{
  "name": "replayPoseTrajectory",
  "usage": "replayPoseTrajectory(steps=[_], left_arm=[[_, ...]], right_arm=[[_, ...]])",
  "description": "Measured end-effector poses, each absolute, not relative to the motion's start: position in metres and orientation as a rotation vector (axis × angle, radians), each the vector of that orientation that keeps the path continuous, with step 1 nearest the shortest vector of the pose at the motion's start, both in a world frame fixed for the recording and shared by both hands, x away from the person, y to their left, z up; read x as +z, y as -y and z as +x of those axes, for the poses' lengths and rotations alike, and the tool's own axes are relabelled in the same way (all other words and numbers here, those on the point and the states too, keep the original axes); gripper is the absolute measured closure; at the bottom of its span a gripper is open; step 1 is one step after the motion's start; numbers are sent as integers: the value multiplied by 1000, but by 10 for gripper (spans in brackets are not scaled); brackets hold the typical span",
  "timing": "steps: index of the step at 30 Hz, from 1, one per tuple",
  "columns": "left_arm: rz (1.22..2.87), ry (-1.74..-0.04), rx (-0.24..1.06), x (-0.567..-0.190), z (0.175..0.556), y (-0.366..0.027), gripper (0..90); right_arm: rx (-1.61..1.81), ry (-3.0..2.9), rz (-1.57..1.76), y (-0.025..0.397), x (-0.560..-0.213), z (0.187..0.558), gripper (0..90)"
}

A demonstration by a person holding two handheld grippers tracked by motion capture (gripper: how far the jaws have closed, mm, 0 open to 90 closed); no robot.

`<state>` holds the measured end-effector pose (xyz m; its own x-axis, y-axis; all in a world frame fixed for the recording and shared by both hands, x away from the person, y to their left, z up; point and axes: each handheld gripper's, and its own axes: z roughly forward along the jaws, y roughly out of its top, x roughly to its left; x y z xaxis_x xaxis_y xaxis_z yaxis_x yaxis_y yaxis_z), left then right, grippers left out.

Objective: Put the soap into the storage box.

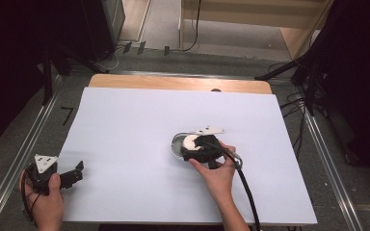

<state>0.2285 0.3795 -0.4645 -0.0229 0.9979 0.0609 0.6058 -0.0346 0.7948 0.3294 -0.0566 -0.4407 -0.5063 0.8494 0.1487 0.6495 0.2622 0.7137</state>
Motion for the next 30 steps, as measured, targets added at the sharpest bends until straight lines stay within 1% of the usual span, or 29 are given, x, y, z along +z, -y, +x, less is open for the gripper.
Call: replayPoseTrajectory(steps=[11,16,30], left_arm=[[1700,-1679,895,-465,229,-379,20],[1704,-1680,895,-465,229,-379,20],[1712,-1678,889,-465,229,-379,20]], right_arm=[[1083,-2258,1429,59,-444,331,228],[1103,-2233,1431,61,-441,330,199],[1133,-2197,1444,70,-433,331,196]])
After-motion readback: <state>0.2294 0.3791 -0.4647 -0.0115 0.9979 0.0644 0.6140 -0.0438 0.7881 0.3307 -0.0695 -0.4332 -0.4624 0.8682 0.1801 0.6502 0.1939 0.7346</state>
